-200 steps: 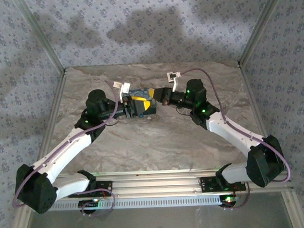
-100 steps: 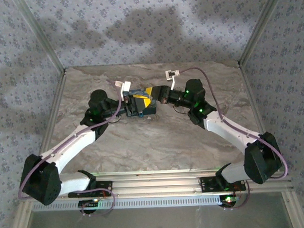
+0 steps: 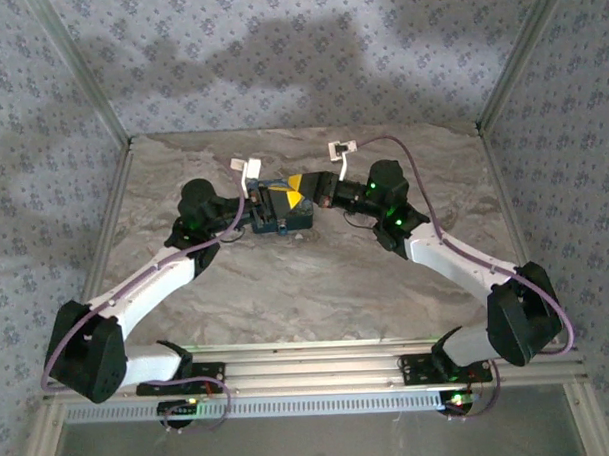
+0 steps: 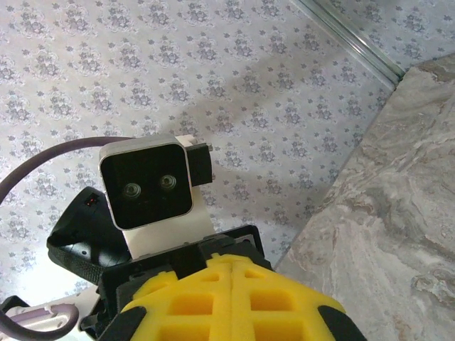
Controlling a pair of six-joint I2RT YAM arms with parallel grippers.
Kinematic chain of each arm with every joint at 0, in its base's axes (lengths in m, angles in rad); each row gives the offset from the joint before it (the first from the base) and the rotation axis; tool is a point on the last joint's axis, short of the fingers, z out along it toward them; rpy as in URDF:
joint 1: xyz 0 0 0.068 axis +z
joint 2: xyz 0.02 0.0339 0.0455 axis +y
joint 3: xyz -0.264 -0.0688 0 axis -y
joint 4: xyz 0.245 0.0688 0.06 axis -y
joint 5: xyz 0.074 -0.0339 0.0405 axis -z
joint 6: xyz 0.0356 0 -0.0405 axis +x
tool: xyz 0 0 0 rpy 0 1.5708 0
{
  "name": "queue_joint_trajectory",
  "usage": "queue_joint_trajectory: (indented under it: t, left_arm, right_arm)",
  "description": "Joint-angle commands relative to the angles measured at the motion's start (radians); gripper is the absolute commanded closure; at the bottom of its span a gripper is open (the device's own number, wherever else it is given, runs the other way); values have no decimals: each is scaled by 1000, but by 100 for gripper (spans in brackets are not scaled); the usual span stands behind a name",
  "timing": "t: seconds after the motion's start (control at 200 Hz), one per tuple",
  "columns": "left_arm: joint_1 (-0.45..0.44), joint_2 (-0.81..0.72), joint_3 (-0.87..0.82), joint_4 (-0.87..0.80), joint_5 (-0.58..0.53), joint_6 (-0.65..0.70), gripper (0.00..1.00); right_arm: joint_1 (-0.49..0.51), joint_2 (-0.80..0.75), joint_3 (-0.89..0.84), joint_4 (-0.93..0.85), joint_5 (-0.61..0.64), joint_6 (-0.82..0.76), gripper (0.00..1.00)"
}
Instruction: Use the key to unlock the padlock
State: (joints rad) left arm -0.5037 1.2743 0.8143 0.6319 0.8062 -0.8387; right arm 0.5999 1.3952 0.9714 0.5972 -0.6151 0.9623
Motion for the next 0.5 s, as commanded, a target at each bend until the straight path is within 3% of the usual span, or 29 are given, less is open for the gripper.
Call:
queue_joint_trajectory:
  t: [0.0,0.035,0.165,0.385,0.5]
  left_arm:
    - [6,11,26,48,12,3,91]
    - [6,10,25,47,14,8,100]
    - [11,0,17,-1,16,47,100]
    - [30,-36,-12,-107,24,133,100]
    - [33,-57,-9,-181,28,192,100]
  right_arm:
    - [15,3,25,35,-19,11,100]
    - [14,2,23,30,-21,9,100]
    - [12,-8,22,-13,-23,-18,100]
    - [-8,-64,37,-153,0,-93,67]
    - [-29,-83,42,-185,-10,-99,60]
